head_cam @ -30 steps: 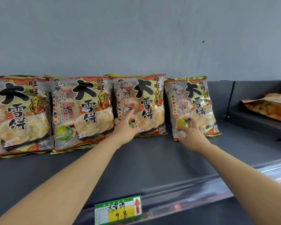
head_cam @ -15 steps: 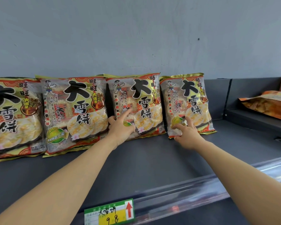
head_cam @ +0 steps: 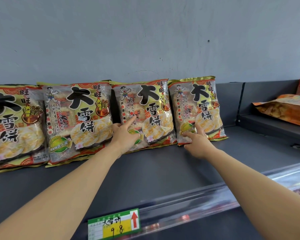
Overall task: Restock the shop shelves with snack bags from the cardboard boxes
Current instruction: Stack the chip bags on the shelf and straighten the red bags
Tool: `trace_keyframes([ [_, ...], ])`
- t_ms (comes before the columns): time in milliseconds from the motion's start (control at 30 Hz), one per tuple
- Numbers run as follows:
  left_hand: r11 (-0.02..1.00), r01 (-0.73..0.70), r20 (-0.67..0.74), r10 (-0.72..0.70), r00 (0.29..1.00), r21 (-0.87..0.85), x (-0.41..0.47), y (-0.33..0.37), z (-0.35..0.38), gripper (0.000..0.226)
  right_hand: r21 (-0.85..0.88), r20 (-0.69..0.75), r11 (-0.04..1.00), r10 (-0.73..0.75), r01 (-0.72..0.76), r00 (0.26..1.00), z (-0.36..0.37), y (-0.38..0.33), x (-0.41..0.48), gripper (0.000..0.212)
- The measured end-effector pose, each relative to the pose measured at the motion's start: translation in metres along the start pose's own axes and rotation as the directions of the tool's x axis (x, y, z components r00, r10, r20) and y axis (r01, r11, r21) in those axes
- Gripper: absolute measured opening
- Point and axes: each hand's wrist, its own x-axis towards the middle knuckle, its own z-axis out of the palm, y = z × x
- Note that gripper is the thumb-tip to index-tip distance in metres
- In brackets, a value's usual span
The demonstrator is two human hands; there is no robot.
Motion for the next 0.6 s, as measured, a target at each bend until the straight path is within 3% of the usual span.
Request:
trace_keyframes([
  [267,0.991,-0.031,0.017,0.029,0.999,0.132,-0.009,-0.003,0.007,0.074,-0.084,0.005,0.996,-0.044,0.044,0.999,-0.005,-0.01,-0.011,0.053],
  [600,0.944,-0.137,0.038,0.132,0.991,0.3,-0.03,-0.006,-0.013,0.069,-0.051,-0.008,0.968,-0.246,0.245,0.969,-0.008,-0.078,-0.037,0.04],
])
